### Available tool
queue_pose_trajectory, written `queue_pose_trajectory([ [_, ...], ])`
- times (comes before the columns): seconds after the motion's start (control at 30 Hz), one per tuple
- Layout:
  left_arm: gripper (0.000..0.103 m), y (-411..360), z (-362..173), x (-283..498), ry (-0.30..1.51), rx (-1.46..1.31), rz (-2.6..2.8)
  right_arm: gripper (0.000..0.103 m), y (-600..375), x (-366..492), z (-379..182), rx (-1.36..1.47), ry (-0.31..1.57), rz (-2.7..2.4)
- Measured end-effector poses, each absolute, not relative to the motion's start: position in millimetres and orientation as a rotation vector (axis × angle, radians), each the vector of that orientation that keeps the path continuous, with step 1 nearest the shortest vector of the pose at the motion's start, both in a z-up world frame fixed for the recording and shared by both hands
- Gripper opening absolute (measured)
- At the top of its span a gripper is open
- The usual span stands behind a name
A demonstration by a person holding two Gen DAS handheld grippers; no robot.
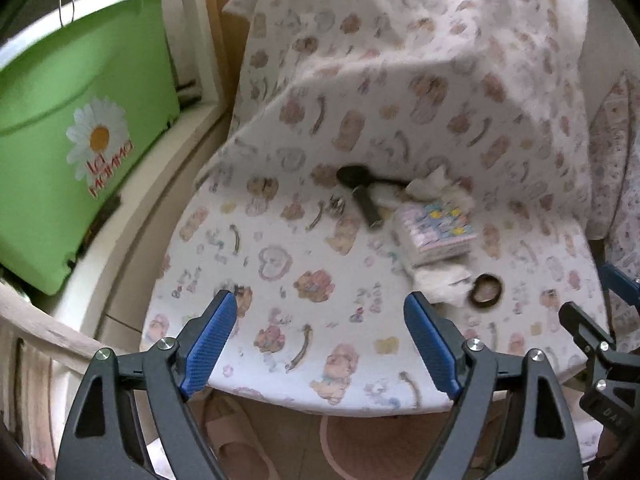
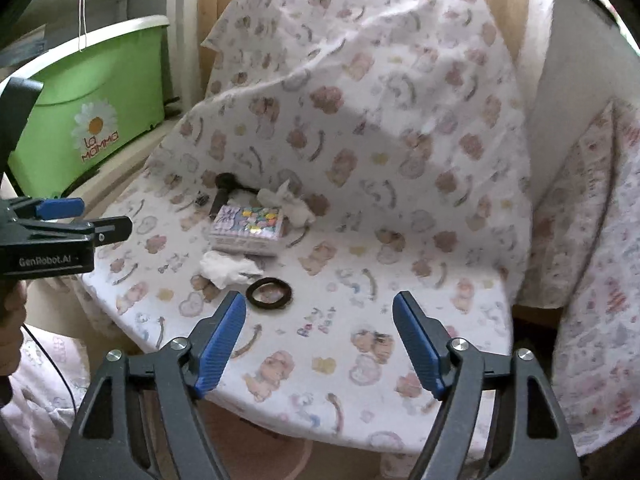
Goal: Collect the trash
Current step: 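Grasp the black hair tie with the right tool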
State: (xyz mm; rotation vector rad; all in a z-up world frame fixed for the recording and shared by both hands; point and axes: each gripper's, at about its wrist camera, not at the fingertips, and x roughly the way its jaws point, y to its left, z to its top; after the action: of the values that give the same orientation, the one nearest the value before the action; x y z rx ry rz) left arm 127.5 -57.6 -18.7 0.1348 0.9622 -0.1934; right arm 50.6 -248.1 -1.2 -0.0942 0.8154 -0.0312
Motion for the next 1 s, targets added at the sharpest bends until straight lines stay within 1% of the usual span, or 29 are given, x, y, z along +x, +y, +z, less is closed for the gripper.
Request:
queue_pose_trajectory([
  [0.17,0.084,-50.3,-41.7,143.8,1.069,0.094,-0.203,0.078,-241.4,66.8,-36.4,-0.102,0.867,0.016],
  [0.27,0.084,-50.3,-38.6,149.9,1.052,0.094,-0.194,0.078,-238.3,81.0,-51.3,-0.104,0.917,0.019],
  [0.53,0.084,-43.4,-37.9,158.0,1.078,0.027,-0.218,0.078,-230.9,104.2,-67.5,-0.102,0.940,0.030],
  [0.7,0.084,-49.1,-29.0,157.7,1.034,0.053,-0.211,0.077,-228.7,111.6,-75.0,-0.086,0.945,0.018],
  [0.73,0.084,-49.7,-28.2,157.2,1.030,0.054,-0.211,0.068,-227.5,112.4,-76.4,-0.090,0.948,0.025],
  [0.77,0.084,-50.3,-28.4,157.1,1.028,0.055,-0.211,0.063,-226.3,113.2,-77.8,-0.093,0.954,0.036],
  [0.8,0.084,-50.7,-28.9,156.6,1.027,0.057,-0.210,0.048,-225.9,112.8,-77.5,-0.082,0.944,0.056],
  [0.83,0.084,-51.2,-29.6,156.3,1.028,0.058,-0.209,0.029,-225.4,112.6,-77.3,-0.078,0.942,0.060],
  [0.9,0.084,-52.8,-31.3,155.5,1.030,0.063,-0.209,0.010,-225.0,113.0,-77.0,-0.073,0.943,0.070],
  [1.0,0.084,-57.1,-32.4,151.8,1.019,0.076,-0.217,0.009,-231.3,110.3,-74.4,-0.027,0.947,0.068],
])
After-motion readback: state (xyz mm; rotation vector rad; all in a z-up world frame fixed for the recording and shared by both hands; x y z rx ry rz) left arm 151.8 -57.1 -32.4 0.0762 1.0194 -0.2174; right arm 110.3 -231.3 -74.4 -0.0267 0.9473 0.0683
